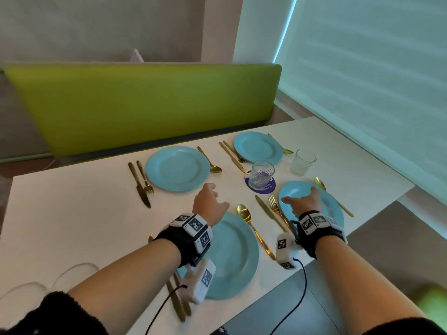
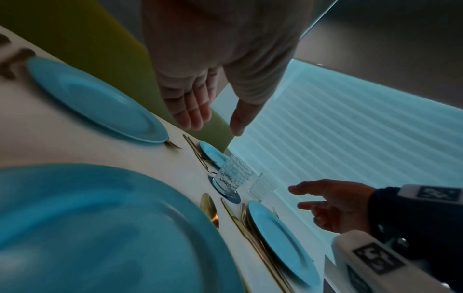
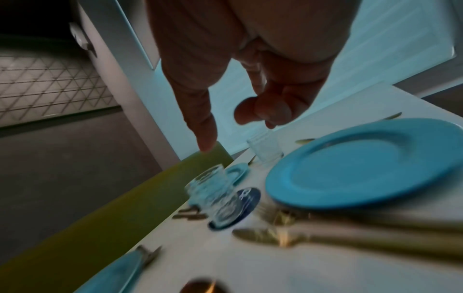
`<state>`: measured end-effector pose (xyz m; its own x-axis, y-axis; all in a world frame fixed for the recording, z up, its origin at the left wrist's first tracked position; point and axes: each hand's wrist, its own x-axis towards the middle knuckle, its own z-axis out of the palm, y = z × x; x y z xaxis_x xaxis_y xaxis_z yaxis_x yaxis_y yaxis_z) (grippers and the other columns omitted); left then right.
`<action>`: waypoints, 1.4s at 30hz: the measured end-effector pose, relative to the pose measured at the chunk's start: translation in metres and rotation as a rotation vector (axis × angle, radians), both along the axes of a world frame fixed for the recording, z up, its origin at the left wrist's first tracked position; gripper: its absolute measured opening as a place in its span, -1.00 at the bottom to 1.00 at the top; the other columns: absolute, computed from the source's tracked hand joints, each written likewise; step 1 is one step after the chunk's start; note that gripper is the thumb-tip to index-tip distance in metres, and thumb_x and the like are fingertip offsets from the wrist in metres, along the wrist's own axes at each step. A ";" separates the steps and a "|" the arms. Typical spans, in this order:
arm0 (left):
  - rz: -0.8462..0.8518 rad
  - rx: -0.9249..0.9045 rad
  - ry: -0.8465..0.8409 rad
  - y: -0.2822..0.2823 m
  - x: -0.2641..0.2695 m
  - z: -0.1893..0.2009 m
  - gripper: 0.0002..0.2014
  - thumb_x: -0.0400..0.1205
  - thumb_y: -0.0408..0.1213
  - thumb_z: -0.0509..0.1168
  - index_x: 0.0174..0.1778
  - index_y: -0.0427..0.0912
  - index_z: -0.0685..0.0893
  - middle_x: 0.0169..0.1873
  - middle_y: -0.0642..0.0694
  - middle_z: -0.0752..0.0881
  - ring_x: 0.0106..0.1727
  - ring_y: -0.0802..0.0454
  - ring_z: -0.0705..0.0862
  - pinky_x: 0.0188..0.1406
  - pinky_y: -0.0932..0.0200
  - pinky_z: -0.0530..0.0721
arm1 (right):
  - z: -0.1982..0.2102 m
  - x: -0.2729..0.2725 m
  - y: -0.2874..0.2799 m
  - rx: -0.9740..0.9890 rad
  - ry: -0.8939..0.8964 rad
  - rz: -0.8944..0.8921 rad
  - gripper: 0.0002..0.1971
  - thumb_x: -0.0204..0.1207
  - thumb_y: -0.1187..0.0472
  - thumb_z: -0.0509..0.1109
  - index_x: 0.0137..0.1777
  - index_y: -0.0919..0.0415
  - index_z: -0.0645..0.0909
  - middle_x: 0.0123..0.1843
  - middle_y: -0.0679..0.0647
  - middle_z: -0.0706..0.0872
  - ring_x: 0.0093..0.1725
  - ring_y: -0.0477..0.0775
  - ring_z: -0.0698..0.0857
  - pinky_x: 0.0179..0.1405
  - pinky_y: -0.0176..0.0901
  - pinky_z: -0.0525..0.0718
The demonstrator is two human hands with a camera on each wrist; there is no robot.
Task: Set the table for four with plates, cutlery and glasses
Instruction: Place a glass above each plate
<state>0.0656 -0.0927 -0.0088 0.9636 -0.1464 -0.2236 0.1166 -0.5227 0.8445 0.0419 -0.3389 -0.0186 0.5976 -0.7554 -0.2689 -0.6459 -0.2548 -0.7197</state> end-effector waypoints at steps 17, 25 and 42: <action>0.618 0.008 -0.337 0.278 -0.107 0.030 -0.58 0.48 -0.60 0.18 0.28 -0.33 0.52 0.25 -0.31 0.60 0.35 -0.27 0.51 0.35 -0.09 0.50 | -0.012 -0.067 0.329 0.066 0.120 0.859 -0.21 0.34 0.33 0.54 0.54 0.05 0.27 0.40 0.11 0.54 0.02 0.15 0.69 -0.17 -0.15 0.71; 0.287 0.059 0.206 0.375 -0.132 -0.013 0.11 0.16 -0.32 0.42 0.63 -0.10 -0.02 0.59 -0.20 0.24 0.59 -0.21 0.17 0.47 -0.14 0.36 | -0.032 -0.081 0.379 -0.005 0.265 1.113 0.02 0.22 0.23 0.66 0.62 0.02 0.13 0.55 0.07 0.41 0.44 0.13 0.50 0.39 -0.02 0.56; 0.332 -0.037 0.148 0.359 -0.150 -0.088 0.04 0.13 -0.30 0.68 0.53 -0.05 0.31 0.39 -0.12 0.57 0.43 -0.11 0.52 0.39 0.06 0.48 | -0.060 -0.099 0.407 0.018 0.088 0.963 -0.19 0.17 0.10 0.67 0.43 0.07 0.39 0.33 0.04 0.62 0.33 0.06 0.58 0.22 -0.27 0.53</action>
